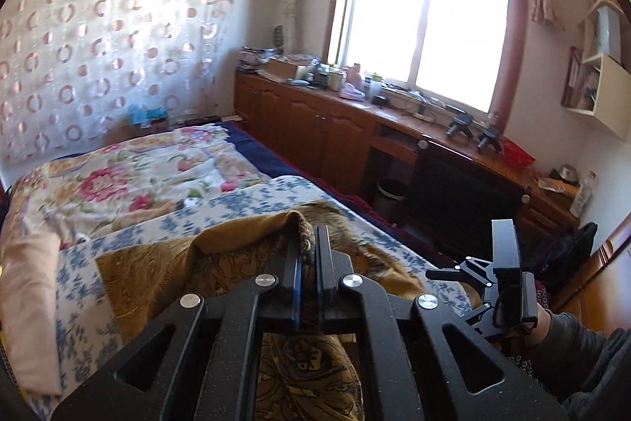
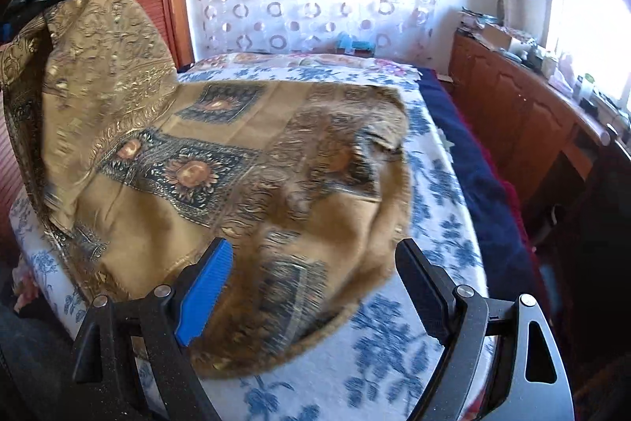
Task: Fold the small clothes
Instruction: 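Grasp the garment edge with the left gripper, fold it over, release, then reach the right gripper to the folded garment and grasp its edge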
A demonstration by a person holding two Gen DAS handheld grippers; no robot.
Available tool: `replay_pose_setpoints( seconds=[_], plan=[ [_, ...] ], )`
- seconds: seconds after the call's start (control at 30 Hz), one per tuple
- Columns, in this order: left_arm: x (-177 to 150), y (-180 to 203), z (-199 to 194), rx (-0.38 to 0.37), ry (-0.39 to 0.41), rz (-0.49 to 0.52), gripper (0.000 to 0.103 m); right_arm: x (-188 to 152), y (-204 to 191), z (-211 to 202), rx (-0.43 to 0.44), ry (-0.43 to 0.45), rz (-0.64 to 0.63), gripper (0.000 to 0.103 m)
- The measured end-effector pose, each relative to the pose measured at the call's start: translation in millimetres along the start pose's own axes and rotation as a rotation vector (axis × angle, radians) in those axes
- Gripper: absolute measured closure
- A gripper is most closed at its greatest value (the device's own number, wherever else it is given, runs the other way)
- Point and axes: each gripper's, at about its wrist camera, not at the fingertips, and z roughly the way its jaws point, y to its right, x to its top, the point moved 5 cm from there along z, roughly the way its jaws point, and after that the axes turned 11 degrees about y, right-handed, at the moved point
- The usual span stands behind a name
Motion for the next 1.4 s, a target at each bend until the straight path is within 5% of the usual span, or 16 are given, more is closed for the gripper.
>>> replay_pose_setpoints(
  seconds=[0.27,0.4,0.53,0.9,1.2,1.4],
  plan=[
    [-7.6,36.4,20.4,-0.036,-0.068,0.061,0.096,-3.5,15.8,-19.2,-0.025,0.029,0.045,0.017],
    [-18.3,35.4,21.3,-0.061,-0.107,0.058,0.055,-5.1,10.8,-19.1,-0.026,0.030,0.042,0.017],
    [-20.5,28.0,11.5,-0.045,-0.101,0.064,0.029,-4.2,10.2,-20.4,-0.023,0.038,0.041,0.017],
    [-50.1,-36.3,-30.5,0.129,-0.060,-0.021,0.028,23.9,0.8,-16.0,0.014,0.079,-0.012,0.017],
    [-73.1,-76.4,-54.5,0.270,-0.049,-0.048,0.028,67.9,-51.9,15.8,0.112,0.093,-0.127,0.017],
    [-85.1,-90.3,-64.3,0.290,-0.044,-0.075,0.028,88.3,-91.7,49.5,0.201,0.065,-0.206,0.017]
  ],
)
